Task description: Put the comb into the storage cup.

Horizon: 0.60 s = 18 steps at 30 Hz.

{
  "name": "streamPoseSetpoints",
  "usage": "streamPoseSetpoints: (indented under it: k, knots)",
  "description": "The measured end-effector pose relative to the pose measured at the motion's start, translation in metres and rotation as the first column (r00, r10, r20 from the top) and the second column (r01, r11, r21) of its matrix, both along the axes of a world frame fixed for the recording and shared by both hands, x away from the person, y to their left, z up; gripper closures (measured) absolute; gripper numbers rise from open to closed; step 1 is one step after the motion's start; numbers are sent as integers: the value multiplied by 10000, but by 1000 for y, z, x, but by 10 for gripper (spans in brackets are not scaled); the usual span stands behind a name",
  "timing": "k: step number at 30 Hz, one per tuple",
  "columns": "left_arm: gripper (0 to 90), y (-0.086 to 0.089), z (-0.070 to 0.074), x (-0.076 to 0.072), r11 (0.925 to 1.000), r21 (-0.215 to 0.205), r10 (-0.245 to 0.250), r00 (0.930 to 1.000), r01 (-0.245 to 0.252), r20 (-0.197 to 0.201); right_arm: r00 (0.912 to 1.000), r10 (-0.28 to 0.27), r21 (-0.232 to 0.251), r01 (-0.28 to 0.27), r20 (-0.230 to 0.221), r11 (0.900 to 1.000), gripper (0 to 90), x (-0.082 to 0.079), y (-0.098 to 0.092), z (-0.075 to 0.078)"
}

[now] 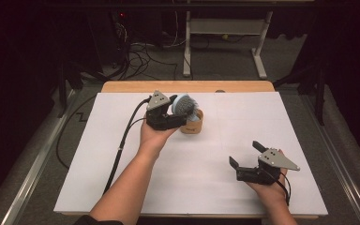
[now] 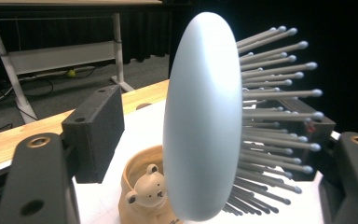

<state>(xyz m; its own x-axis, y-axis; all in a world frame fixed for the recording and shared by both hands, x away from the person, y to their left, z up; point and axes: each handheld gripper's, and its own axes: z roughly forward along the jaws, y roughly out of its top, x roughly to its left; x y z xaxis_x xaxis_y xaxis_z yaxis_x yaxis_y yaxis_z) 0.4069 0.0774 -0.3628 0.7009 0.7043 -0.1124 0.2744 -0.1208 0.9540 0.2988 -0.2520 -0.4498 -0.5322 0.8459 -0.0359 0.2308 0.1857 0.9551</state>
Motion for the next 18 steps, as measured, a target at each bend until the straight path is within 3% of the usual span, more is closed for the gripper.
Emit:
streamPoseSetpoints:
  k: [18]
  knots:
    - [144,-4,-4,1,9999,21,-161,9999,161,-59,10000,-30,9,30,50,10000,3,0,-1,1]
